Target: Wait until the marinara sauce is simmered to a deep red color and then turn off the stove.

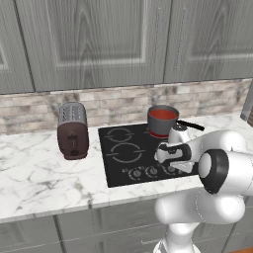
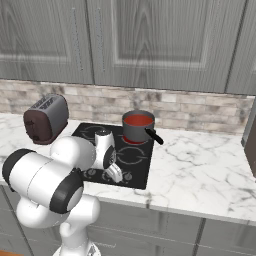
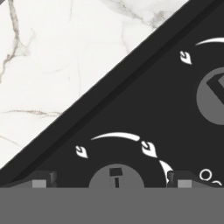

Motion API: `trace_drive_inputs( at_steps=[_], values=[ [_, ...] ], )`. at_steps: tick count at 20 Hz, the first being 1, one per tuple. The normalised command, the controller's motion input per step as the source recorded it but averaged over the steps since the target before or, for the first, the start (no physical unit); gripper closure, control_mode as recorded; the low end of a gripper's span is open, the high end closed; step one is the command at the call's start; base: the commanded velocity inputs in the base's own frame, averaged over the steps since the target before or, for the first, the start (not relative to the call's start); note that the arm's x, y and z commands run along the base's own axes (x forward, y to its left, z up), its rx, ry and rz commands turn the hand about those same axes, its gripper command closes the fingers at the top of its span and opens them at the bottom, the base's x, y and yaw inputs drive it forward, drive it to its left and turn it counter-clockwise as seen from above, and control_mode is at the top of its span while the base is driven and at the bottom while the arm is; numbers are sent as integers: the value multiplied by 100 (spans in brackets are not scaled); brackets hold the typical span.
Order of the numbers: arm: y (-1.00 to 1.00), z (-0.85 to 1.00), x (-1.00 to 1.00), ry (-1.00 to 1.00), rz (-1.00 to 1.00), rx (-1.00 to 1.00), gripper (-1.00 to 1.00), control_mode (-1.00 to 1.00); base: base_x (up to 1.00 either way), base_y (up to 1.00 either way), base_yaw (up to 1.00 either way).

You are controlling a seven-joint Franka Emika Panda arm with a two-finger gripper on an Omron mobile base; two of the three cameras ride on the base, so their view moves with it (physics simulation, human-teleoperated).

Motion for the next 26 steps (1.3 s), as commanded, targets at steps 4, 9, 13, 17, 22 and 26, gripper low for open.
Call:
trace_drive_inputs(
  at_steps=[4,9,13,17,22,26],
  values=[
    [0,0,0,0,0,0,-100,-100,0,0,0],
    [0,0,0,0,0,0,-100,-100,0,0,0],
    [0,0,0,0,0,0,-100,-100,0,0,0],
    [0,0,0,0,0,0,-100,-100,0,0,0],
    [0,0,0,0,0,0,-100,-100,0,0,0],
    [0,0,0,0,0,0,-100,-100,0,0,0]
  ],
)
